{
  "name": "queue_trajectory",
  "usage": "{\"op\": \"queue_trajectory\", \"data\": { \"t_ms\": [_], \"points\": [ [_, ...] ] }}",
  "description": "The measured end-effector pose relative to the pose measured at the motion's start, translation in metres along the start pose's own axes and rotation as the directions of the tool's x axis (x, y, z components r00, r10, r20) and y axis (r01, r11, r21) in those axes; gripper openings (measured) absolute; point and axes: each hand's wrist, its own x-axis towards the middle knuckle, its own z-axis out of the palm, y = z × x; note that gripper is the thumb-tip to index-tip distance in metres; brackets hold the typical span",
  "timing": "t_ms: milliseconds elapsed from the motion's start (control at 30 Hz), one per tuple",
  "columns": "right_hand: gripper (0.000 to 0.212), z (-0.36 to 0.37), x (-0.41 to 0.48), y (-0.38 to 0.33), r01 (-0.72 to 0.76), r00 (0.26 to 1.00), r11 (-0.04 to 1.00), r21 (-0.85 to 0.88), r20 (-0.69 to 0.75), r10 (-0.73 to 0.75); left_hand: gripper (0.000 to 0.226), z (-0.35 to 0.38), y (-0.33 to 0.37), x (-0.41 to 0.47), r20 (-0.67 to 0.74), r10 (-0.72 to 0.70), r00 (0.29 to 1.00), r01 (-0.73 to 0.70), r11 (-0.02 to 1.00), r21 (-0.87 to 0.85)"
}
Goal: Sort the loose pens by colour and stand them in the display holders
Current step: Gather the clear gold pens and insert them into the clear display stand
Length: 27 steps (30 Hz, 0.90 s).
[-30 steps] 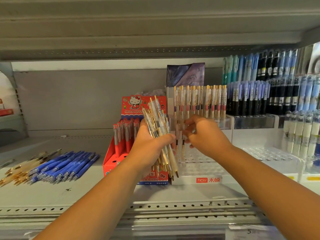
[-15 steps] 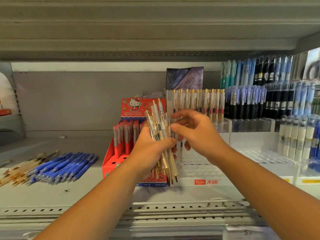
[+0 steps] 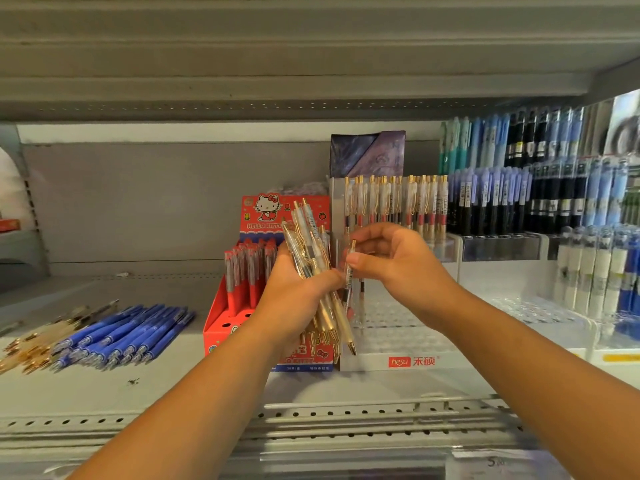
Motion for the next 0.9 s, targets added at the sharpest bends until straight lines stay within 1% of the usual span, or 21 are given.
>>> {"op": "queue_trajectory", "data": {
  "t_ms": [67, 133, 300, 400, 533, 600, 667, 700, 800, 833, 900],
  "points": [
    [0.021, -0.003, -0.002, -0.001, -0.008, 1.000, 0.996, 0.087, -0.014, 0.009, 0.063, 0.001, 0.002, 0.000, -0.006, -0.012, 1.000, 0.012, 1.000, -0.001],
    [0.021, -0.004, -0.003, -0.003, -0.007, 0.999, 0.989, 0.147, -0.051, 0.014, 0.065, 0.001, 0.003, 0.000, -0.012, -0.027, 1.000, 0.027, 1.000, -0.004],
    [0.021, -0.019, 0.006, -0.009, 0.060, 0.970, 0.985, 0.163, -0.243, -0.019, 0.046, -0.002, -0.002, 0.001, -0.054, -0.095, 0.994, 0.093, 0.995, -0.046],
    [0.024, -0.030, 0.016, -0.009, 0.096, 0.939, 0.995, 0.032, -0.335, -0.080, 0.045, -0.002, -0.002, 0.002, -0.045, -0.099, 0.994, 0.097, 0.994, -0.044],
    [0.031, -0.035, 0.026, -0.001, 0.103, 0.927, 0.990, -0.095, -0.351, -0.130, 0.045, -0.002, -0.002, 0.002, -0.037, -0.089, 0.995, 0.089, 0.996, -0.012],
    [0.036, -0.034, 0.031, 0.004, 0.094, 0.928, 0.984, -0.153, -0.344, -0.142, 0.045, -0.002, -0.001, 0.001, -0.036, -0.083, 0.996, 0.083, 0.997, 0.006],
    [0.038, -0.031, 0.033, 0.008, 0.103, 0.935, 0.985, -0.142, -0.323, -0.144, 0.045, -0.002, 0.000, 0.001, -0.031, -0.090, 0.995, 0.091, 0.996, 0.011],
    [0.037, -0.029, 0.034, 0.012, 0.107, 0.939, 0.981, -0.165, -0.309, -0.154, 0.045, -0.001, 0.001, 0.000, -0.031, -0.094, 0.995, 0.095, 0.995, 0.013],
    [0.026, -0.027, 0.032, 0.023, 0.132, 0.938, 0.908, -0.397, -0.245, -0.243, 0.046, -0.002, 0.002, 0.000, -0.032, -0.100, 0.994, 0.100, 0.995, 0.008],
    [0.025, -0.028, 0.031, 0.025, 0.135, 0.939, 0.893, -0.430, -0.232, -0.253, 0.046, -0.002, 0.002, 0.000, -0.034, -0.097, 0.995, 0.097, 0.995, 0.011],
    [0.028, -0.028, 0.031, 0.027, 0.129, 0.946, 0.902, -0.413, -0.222, -0.237, 0.046, -0.002, 0.001, 0.001, -0.034, -0.091, 0.995, 0.092, 0.996, 0.018]
  ]
}}
